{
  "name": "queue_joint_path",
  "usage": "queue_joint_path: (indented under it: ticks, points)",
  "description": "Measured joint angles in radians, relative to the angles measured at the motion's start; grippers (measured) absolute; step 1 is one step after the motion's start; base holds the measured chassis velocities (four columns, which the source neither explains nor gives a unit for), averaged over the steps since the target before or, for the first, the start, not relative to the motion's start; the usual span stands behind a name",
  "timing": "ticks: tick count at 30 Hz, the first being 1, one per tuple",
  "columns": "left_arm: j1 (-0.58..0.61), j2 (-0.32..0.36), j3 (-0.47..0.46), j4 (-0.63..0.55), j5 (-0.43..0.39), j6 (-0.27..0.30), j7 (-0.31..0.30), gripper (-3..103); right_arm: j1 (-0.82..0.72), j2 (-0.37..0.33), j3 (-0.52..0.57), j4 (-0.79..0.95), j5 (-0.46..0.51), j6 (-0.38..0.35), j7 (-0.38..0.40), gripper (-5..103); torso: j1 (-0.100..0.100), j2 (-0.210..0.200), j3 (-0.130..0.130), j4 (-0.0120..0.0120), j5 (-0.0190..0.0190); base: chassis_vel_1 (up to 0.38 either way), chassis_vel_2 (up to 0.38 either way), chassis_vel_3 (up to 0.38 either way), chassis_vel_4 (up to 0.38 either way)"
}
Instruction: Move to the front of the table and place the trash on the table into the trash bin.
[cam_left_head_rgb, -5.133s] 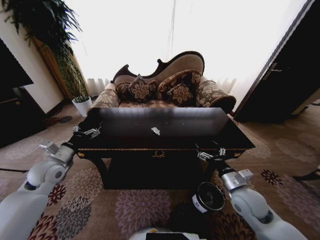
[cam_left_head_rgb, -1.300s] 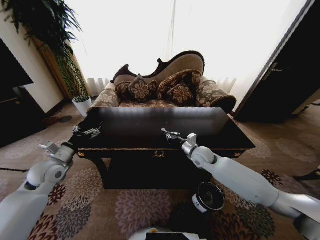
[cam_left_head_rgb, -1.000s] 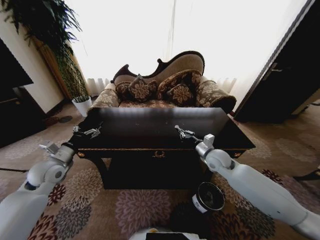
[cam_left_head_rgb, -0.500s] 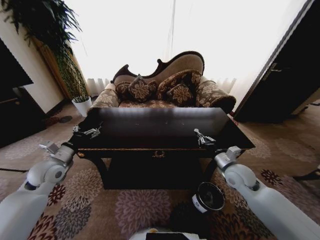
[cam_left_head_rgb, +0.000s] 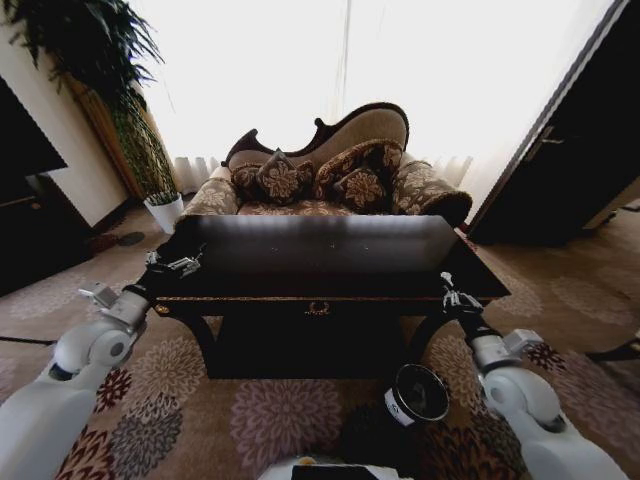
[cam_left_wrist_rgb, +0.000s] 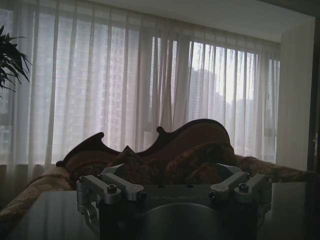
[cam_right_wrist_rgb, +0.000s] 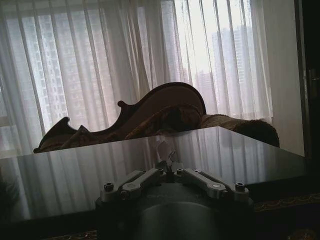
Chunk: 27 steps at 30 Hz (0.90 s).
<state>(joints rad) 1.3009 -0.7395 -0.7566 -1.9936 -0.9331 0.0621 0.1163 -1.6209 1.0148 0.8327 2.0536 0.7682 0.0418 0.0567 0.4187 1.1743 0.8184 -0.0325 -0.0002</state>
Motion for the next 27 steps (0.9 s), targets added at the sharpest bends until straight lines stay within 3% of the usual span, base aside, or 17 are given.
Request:
queue_joint_path:
  ticks: [12,20,27]
  points:
    - [0.0,0.0,0.0,0.0,0.0,0.0,0.0,100,-0.104,0.202,0.016,-0.129,-0.078,0.104,-0.065,2,0.0,0.0,0.0,-0.0001,0.0001,0.0,0.0,0.0,0.0]
    - [0.0,0.0,0.0,0.0,0.0,0.0,0.0,100,-0.044,0.242,-0.044,-0.317,-0.116,0.143,-0.083,2,0.0,0.0,0.0,0.0001,0.0,0.0,0.0,0.0,0.0]
    - [0.0,0.0,0.0,0.0,0.0,0.0,0.0,100,0.077,0.243,-0.151,-0.593,-0.162,0.167,-0.112,2,0.0,0.0,0.0,-0.0001,0.0004,0.0,0.0,0.0,0.0]
